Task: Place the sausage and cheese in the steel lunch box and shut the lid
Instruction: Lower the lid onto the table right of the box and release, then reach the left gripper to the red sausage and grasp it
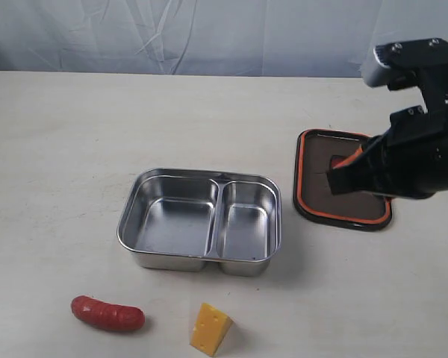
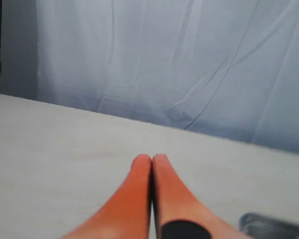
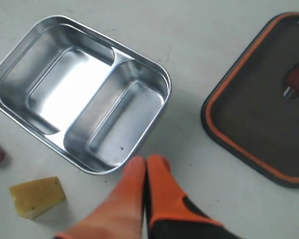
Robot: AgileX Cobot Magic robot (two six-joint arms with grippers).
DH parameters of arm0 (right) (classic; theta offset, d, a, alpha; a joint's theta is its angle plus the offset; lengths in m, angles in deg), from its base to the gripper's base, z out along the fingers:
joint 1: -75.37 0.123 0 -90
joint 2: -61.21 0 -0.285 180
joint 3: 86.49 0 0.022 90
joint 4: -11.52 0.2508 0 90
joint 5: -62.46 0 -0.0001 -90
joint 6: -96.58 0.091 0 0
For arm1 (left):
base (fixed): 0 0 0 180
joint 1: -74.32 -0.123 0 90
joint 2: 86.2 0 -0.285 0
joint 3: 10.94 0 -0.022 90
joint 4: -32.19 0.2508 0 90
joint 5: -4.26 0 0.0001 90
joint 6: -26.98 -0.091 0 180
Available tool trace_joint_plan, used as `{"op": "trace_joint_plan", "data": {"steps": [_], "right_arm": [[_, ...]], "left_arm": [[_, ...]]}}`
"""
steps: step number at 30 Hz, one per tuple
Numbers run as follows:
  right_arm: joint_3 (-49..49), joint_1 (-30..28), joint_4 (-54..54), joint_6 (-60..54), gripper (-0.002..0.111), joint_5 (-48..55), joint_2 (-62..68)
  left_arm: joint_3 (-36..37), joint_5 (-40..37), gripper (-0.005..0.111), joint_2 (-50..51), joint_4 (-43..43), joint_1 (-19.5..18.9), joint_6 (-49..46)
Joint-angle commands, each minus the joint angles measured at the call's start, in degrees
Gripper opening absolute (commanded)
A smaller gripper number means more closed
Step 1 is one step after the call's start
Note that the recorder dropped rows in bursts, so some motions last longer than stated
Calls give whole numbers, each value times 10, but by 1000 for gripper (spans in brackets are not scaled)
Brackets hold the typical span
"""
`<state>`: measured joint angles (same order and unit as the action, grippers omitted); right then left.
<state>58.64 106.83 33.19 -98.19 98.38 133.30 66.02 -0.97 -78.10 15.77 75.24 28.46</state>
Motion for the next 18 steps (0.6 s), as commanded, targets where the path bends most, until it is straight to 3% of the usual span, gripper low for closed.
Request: {"op": "trace_joint_plan", "data": {"steps": [1,4,6,11,18], "right_arm": [[-64,0,10,0,0,-36,-25],[-104,0,11,0,0,-47,-34],[-121,0,9,-2,0,-52,-35],[-125,0,7,-2,0,-63,-35],[-125,0,13,-2,0,-85,-35]], "left_arm": [[3,31,0,-3,-178,4,15],[-8,-24,0,-3,-157,4,-6],[-39,-81,0,-3,-192,6,-53],[-150,-190,0,86,-367,19,-366],[-325,-417,0,360,-339,19,-757]]}}
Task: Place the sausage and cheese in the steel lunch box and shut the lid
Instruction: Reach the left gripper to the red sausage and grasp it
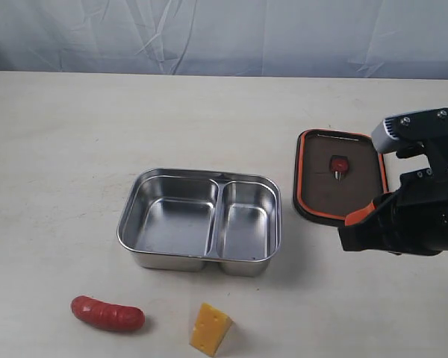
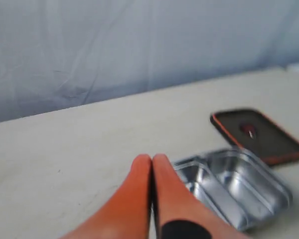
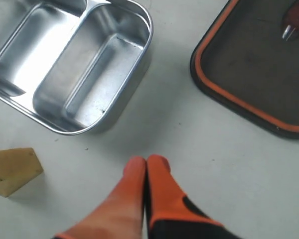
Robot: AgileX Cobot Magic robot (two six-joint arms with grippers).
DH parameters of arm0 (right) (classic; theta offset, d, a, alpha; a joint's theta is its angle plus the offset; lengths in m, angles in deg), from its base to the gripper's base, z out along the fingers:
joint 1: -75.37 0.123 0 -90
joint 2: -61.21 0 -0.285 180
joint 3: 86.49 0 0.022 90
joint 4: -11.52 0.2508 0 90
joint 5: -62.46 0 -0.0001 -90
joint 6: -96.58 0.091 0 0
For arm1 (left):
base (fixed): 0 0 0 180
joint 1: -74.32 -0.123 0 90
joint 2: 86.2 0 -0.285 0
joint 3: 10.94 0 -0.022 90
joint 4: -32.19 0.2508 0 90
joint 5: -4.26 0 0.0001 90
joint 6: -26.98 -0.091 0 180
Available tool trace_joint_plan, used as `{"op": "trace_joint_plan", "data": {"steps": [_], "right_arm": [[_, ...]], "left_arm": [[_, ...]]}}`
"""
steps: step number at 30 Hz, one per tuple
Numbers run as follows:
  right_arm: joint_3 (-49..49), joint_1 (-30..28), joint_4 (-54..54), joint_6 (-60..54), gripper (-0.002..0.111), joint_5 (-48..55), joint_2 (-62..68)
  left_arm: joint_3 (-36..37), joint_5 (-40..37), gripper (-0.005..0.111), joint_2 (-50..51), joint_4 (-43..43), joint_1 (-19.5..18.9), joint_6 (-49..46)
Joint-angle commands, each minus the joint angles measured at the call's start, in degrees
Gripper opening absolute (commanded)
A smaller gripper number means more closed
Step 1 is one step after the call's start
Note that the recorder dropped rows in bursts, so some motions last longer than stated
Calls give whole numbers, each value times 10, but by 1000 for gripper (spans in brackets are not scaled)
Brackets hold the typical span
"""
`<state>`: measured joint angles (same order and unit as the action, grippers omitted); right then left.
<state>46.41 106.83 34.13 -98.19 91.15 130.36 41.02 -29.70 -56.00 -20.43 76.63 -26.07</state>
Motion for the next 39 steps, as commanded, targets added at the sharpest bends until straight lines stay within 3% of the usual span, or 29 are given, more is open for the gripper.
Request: {"op": "trace_joint_plan", "data": {"steps": [1,3,8,12,15,19,22,28,39], "right_arm": [[-3,0,4,-2,0,-12,-6],[-3,0,4,-2,0,-12,-6],[-3,0,-3,-2,0,-13,-6],[-3,0,-11,-2,0,-20,-6],[-3,0,-16,-2,0,-25,-6],[-3,0,-17,-3,0,-21,-6],[-3,0,-25,-3,0,-21,-6],[-3,0,-27,-3,0,-21,-6],[-3,0,-28,-3,0,-18,-6]], "left_arm": [[-90,-164,0,168,37,6,-254],[-107,-191,0,232,51,14,-298],[-108,-216,6,345,130,67,-287],[-108,-255,32,398,198,123,-238],[-108,-211,52,433,209,178,-236],[-108,-174,54,498,307,276,-225],[-108,-128,54,547,360,323,-175],[-108,-39,54,647,357,350,-175],[-108,-20,51,732,381,350,-175]]}}
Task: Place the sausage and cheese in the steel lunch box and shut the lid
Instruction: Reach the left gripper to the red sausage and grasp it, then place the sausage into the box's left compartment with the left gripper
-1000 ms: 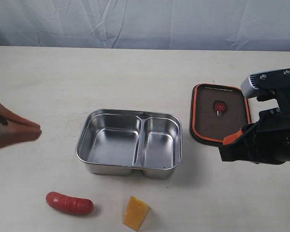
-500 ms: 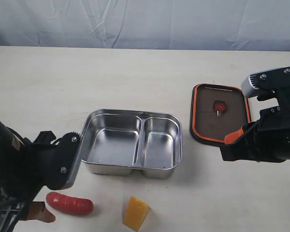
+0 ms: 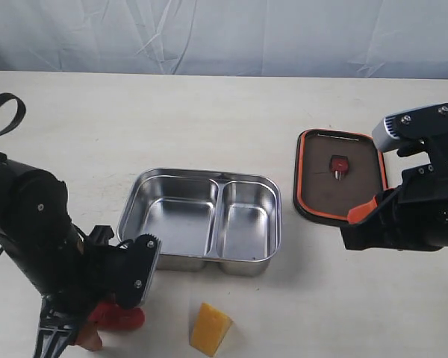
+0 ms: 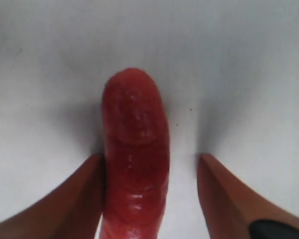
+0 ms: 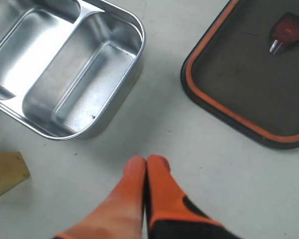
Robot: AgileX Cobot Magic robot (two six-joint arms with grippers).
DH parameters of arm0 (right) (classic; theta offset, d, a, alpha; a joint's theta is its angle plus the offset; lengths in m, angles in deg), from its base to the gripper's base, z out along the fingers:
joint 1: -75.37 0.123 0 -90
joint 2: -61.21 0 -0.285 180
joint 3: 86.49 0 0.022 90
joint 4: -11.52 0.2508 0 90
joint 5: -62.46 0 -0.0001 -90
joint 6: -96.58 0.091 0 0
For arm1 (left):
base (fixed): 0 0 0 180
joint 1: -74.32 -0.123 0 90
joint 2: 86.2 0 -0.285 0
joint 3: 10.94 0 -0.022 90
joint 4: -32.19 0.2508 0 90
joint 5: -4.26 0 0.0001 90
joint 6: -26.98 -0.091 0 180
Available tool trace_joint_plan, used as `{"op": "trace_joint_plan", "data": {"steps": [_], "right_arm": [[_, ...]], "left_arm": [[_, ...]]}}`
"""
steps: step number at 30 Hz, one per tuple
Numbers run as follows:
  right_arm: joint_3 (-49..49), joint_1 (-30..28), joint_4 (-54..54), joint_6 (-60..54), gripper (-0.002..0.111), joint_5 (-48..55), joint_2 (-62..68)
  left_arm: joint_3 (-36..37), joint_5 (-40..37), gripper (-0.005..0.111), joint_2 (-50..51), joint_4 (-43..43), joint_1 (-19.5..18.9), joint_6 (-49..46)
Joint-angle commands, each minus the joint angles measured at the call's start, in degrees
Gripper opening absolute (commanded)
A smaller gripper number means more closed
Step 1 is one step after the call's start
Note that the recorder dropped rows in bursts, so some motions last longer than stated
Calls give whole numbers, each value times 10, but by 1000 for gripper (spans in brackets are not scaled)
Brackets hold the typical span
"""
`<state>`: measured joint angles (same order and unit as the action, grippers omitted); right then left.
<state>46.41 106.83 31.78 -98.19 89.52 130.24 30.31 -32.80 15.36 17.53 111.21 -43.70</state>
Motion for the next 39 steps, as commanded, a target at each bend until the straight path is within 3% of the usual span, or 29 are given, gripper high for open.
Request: {"op": "trace_joint_plan", "data": {"steps": [1,3,8,14,17,18,21,22,24,28,39], "right_arm": [[-3,0,-5,-3,0,-1,-4],[-3,0,-5,-3,0,-1,-4],[-3,0,-6,-3,0,-1,-4],[-3,0,-6,-3,0,-1,-4],[-3,0,-6,-3,0,-1,-4],[-3,0,-6,-3,0,-1,-4],[-3,0,-6,-3,0,-1,-4],[-3,0,-6,-3,0,-1,-4],[-3,0,-6,-3,0,0,-4],[-3,0,-5,-3,0,13,-4],[-3,0,-5,-3,0,19,-4]], "left_arm": [[-1,12,49,24,2,4,2],[-1,9,40,27,2,4,2],[-1,-42,0,27,1,4,2],[-3,-96,0,0,-2,12,3],[-26,-115,0,-78,-50,17,9],[-31,-100,0,-96,-52,17,21],[-49,87,0,-162,-57,17,112],[-54,183,0,-166,-71,14,147],[-70,253,0,-141,-75,6,181],[-86,252,0,-67,-108,-19,210],[-88,281,0,-14,-169,-19,210]]}}
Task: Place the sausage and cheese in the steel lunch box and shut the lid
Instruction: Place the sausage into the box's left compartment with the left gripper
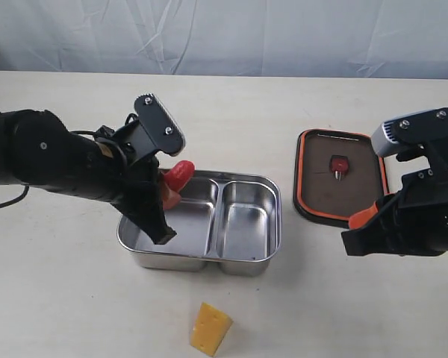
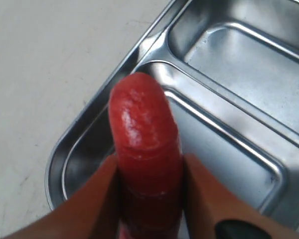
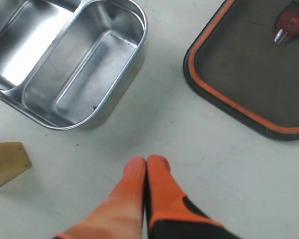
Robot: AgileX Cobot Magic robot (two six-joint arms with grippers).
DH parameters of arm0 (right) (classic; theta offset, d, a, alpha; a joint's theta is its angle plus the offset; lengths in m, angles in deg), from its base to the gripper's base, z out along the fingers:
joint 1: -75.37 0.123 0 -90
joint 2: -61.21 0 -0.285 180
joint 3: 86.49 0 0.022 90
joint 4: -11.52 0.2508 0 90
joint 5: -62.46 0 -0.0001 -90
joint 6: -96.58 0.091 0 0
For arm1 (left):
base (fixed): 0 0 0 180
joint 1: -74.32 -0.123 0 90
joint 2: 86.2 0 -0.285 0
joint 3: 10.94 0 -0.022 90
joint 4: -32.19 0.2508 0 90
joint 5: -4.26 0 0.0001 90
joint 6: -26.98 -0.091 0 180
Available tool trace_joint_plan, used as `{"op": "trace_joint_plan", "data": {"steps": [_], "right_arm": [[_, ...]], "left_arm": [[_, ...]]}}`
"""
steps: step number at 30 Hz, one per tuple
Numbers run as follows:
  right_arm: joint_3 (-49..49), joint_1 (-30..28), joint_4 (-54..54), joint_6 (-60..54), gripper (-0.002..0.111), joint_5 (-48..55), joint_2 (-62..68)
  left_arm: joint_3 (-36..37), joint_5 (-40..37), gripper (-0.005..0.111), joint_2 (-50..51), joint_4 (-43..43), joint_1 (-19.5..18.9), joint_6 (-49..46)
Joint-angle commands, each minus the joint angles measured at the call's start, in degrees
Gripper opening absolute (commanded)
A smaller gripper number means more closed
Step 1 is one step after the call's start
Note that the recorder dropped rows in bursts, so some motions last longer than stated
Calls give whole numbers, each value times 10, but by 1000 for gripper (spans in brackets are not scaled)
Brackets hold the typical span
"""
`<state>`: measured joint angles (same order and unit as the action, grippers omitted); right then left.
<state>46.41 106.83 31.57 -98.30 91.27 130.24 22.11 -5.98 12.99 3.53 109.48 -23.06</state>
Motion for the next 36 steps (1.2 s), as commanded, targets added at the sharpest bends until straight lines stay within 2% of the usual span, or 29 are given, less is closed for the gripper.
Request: {"op": "trace_joint_plan", "data": {"steps": [1,5,7,16,20,25,32,36], "right_arm": [[-3,0,-3,-2,0,2,-4],[-3,0,-3,-2,0,3,-4],[-3,0,-3,-2,0,6,-4],[-3,0,-3,-2,0,13,-4],[-3,0,-4,-2,0,13,-4],[-3,0,-5,-2,0,16,-4],[-3,0,-5,-2,0,16,-4],[-3,0,-5,-2,0,16,-4]], "left_arm": [[-6,11,0,12,-29,-2,4],[-9,0,0,28,-30,-2,4],[-9,-5,4,32,-37,-2,4],[-9,-26,44,32,-48,-2,4],[-9,-32,54,32,-64,-2,4],[-9,-71,55,22,-67,-2,4],[-9,-151,55,-43,-142,-2,4],[-9,-241,55,-71,-154,-2,9]]}}
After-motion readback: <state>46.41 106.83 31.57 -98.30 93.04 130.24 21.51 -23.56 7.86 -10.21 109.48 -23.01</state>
